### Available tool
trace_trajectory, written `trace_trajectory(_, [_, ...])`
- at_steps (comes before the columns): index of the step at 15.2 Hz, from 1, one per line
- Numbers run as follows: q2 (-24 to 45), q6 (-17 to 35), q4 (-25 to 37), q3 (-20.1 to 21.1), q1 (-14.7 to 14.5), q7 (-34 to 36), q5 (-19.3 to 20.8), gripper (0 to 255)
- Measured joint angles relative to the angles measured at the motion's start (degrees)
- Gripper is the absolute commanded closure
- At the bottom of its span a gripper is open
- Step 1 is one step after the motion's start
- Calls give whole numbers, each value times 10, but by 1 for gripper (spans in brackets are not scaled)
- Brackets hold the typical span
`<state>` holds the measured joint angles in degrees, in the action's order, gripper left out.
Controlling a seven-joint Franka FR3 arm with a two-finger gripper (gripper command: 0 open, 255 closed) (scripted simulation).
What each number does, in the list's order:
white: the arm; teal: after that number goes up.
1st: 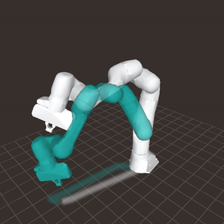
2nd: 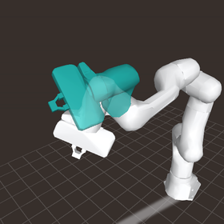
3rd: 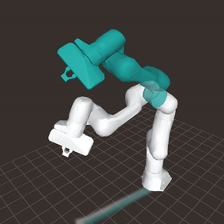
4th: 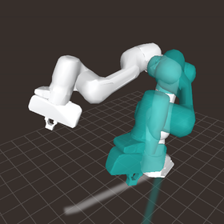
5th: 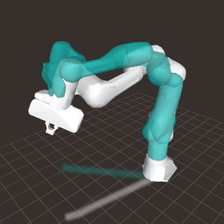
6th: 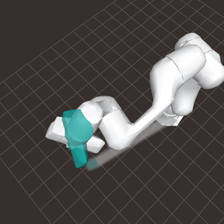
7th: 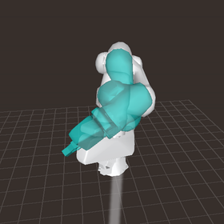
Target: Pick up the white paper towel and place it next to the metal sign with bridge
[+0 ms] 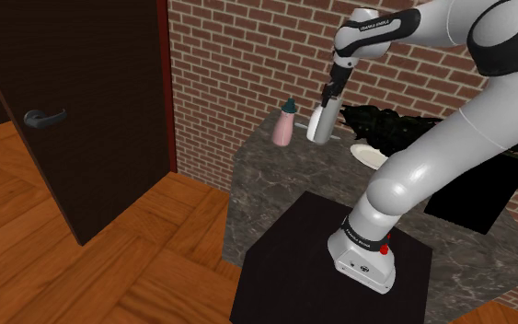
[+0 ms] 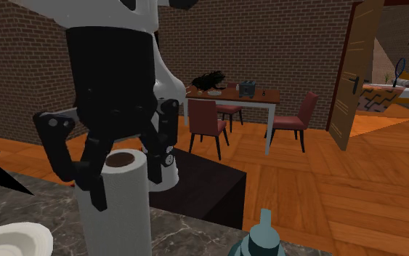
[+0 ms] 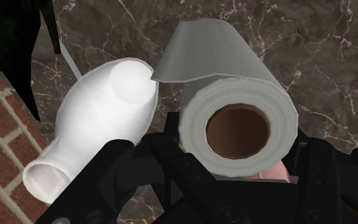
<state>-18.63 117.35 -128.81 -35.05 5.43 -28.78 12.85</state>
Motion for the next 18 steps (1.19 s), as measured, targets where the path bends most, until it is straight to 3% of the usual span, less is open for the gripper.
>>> trace_trajectory(18, [-15, -138, 124, 20, -5, -5, -7, 255])
